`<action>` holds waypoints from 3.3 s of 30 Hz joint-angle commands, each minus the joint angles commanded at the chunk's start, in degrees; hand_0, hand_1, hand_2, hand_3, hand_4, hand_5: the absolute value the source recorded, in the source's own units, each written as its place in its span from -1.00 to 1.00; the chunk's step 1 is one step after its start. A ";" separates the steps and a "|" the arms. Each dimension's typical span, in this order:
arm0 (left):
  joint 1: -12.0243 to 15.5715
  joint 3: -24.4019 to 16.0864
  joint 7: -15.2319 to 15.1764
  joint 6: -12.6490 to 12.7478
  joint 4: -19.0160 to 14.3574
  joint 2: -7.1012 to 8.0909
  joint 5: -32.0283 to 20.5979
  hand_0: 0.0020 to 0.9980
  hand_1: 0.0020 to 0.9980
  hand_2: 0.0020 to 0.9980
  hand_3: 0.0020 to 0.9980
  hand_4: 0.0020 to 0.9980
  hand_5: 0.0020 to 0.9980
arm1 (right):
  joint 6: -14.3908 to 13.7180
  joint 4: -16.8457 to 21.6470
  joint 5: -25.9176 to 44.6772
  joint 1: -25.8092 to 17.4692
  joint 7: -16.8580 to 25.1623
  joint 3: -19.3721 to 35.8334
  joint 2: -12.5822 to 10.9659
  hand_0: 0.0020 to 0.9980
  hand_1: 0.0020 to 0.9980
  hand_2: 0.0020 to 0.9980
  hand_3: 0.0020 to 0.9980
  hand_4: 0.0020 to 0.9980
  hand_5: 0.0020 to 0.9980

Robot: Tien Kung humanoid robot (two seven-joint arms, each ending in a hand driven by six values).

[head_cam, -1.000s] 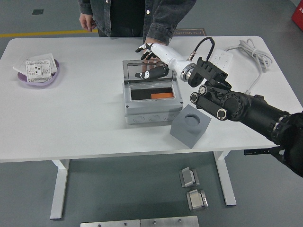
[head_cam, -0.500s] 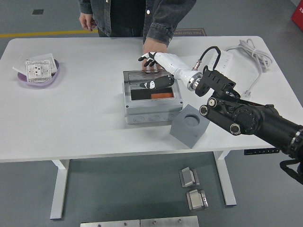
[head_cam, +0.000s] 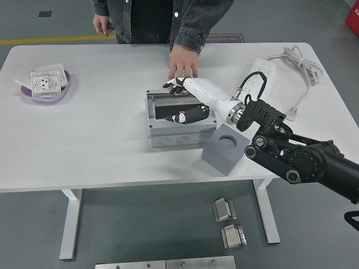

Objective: Pick up the cylinder from the cube,place it in the box,flap close box

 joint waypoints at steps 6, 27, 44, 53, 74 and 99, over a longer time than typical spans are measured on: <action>0.05 -0.07 0.00 -0.01 -0.02 -0.09 0.02 0.49 0.48 0.40 0.63 0.63 -0.20 | -0.23 2.74 -0.46 -1.95 -0.30 0.91 -1.00 0.44 0.34 0.39 0.61 0.84 -0.27; 0.61 0.00 0.11 -0.10 0.13 -0.46 -0.28 0.49 0.48 0.40 0.63 0.63 -0.21 | -0.03 10.57 -3.05 -17.48 0.13 15.00 -1.74 0.43 0.32 0.40 0.61 0.81 -0.29; -0.33 0.07 0.24 -0.24 0.25 -0.07 0.23 0.49 0.48 0.40 0.63 0.63 -0.21 | 1.50 17.80 18.11 -35.80 7.59 41.47 -6.71 0.34 0.26 0.31 0.39 0.80 -0.27; -1.25 -1.27 0.30 -0.25 0.00 1.17 1.66 0.49 0.48 0.40 0.63 0.63 -0.21 | 0.99 17.00 28.16 -36.41 8.26 47.10 -6.44 0.29 0.25 0.30 0.37 0.80 -0.27; -1.14 -13.22 0.19 -0.01 -2.05 1.77 11.57 0.49 0.48 0.40 0.63 0.63 -0.21 | 1.19 16.68 30.70 -37.17 8.11 49.42 -5.73 0.28 0.24 0.29 0.34 0.78 -0.26; -1.41 -23.01 -1.84 1.47 -4.96 2.40 20.07 0.49 0.48 0.40 0.62 0.63 -0.21 | 1.78 16.53 30.35 -37.25 7.72 49.12 -6.00 0.27 0.24 0.31 0.35 0.76 -0.23</action>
